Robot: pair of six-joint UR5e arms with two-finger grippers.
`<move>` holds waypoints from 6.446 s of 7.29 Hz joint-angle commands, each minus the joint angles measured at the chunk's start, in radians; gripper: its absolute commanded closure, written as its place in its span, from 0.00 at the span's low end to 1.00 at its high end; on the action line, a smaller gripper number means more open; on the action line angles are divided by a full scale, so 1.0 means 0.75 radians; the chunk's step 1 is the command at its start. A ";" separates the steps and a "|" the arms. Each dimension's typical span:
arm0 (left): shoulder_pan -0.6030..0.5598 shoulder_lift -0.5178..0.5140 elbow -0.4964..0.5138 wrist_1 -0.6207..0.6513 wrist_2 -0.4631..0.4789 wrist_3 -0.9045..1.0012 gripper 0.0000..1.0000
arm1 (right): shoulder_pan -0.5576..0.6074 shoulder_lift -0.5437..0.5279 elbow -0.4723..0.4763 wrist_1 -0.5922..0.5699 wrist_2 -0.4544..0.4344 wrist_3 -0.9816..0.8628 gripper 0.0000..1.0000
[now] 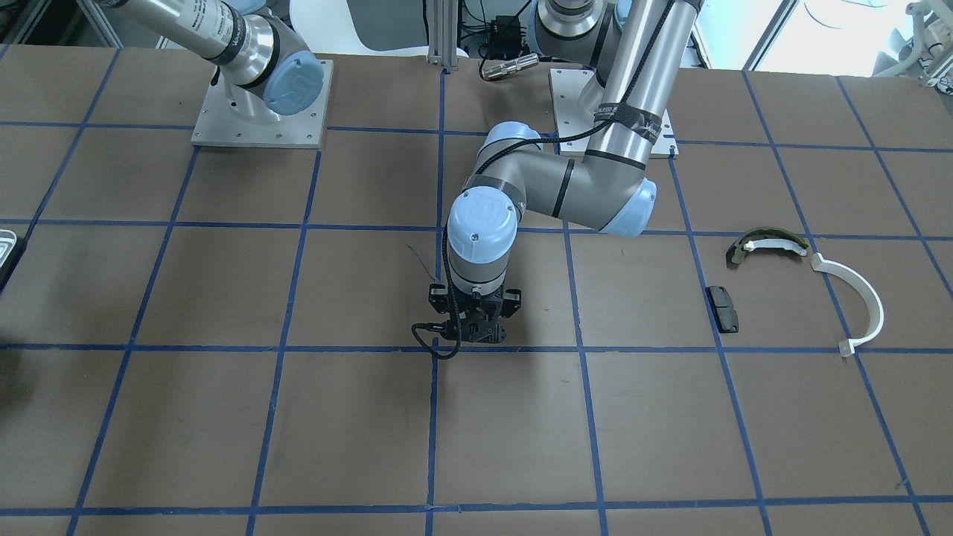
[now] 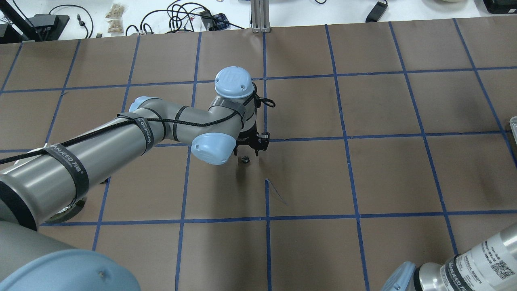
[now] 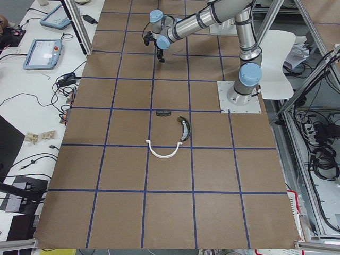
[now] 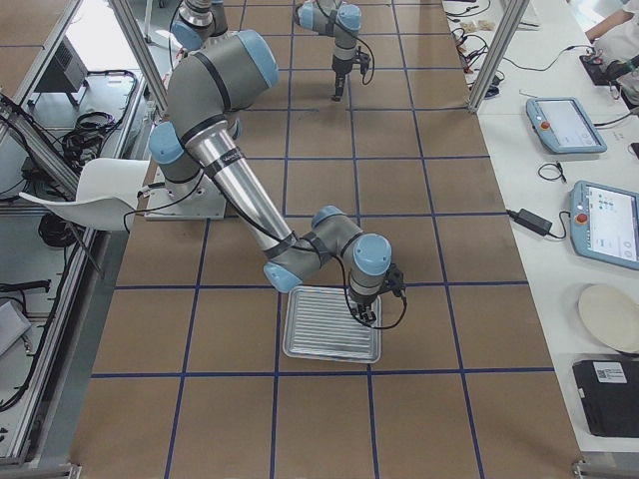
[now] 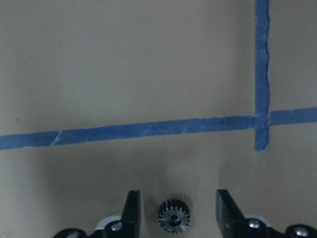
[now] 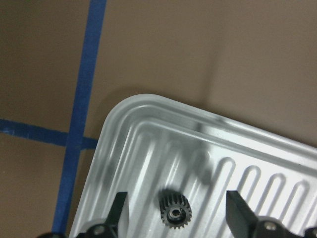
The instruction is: Place bearing gear from tray to pile
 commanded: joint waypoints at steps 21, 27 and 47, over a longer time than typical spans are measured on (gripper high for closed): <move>1.194 0.100 0.129 -0.366 0.229 1.403 1.00 | 1.676 -0.293 0.199 0.132 0.051 2.462 1.00; 1.192 0.116 -0.062 -0.246 0.217 1.399 1.00 | 1.710 -0.231 0.195 -0.082 0.123 2.466 0.00; 0.076 0.145 -0.060 -0.022 -0.025 0.318 0.00 | 1.155 -0.655 -0.073 0.608 0.016 1.625 0.00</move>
